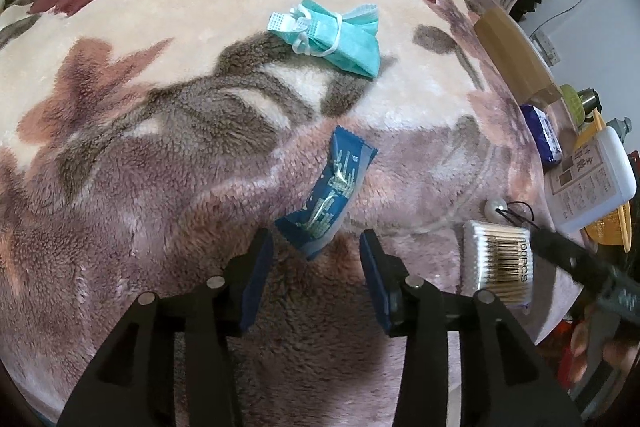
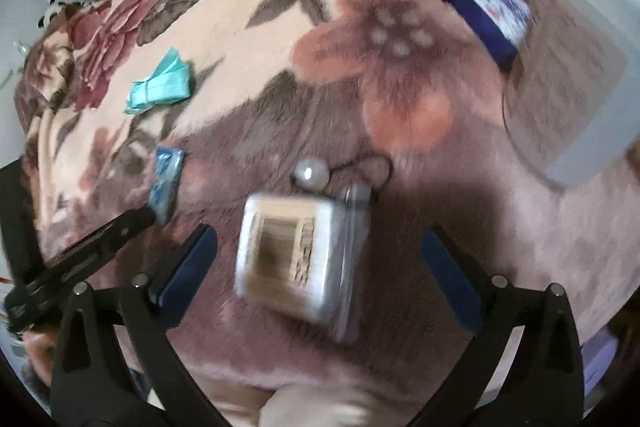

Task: Organize soft objects
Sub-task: 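Grasp the black pearl hair tie with the right tool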

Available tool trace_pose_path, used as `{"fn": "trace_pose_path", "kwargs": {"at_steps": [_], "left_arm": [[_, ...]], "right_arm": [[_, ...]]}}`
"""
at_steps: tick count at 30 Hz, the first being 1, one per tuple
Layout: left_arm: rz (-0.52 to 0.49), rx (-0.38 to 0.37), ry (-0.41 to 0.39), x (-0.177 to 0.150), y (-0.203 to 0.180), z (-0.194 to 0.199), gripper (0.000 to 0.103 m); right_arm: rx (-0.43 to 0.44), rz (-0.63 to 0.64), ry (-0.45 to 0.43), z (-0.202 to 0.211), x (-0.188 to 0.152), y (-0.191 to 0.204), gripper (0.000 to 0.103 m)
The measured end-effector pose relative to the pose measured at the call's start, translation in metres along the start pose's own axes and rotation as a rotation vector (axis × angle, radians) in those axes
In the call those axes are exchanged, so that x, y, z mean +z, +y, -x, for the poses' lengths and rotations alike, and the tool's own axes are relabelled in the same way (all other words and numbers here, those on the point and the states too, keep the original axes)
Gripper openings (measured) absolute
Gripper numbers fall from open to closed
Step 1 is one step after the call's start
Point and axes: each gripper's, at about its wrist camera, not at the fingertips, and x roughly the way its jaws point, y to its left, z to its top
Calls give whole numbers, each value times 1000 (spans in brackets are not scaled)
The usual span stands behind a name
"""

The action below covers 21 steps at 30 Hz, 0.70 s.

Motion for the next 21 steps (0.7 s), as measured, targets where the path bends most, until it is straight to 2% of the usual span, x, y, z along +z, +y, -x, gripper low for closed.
{"fn": "trace_pose_path", "kwargs": {"at_steps": [1,2,3,7,10,12,13,18,21], "left_arm": [[2,0,1,0,1,0,47],[4,1,3,0,3,-1,47],[8,3,5,0,4,-3,47],[17,4,14,1,6,-8,47],[18,3,16,3,5,-11,47],[15,-1,15,4,3,-11,47],[10,-2,13,5,1,-11,47],[-17,-3,12,10,-8,-15,51],[-35,21,26,14,-14,-25,51]], "right_arm": [[-5,17,1,-2,4,1,102],[-8,31,5,-5,9,3,96],[-12,44,9,-9,15,5,85],[-15,110,33,-23,30,17,66],[-20,143,103,-43,33,22,50],[-40,153,144,-55,32,22,28],[-46,156,143,-55,32,21,25],[32,112,103,-36,37,15,25],[57,105,86,-25,39,16,25]]}}
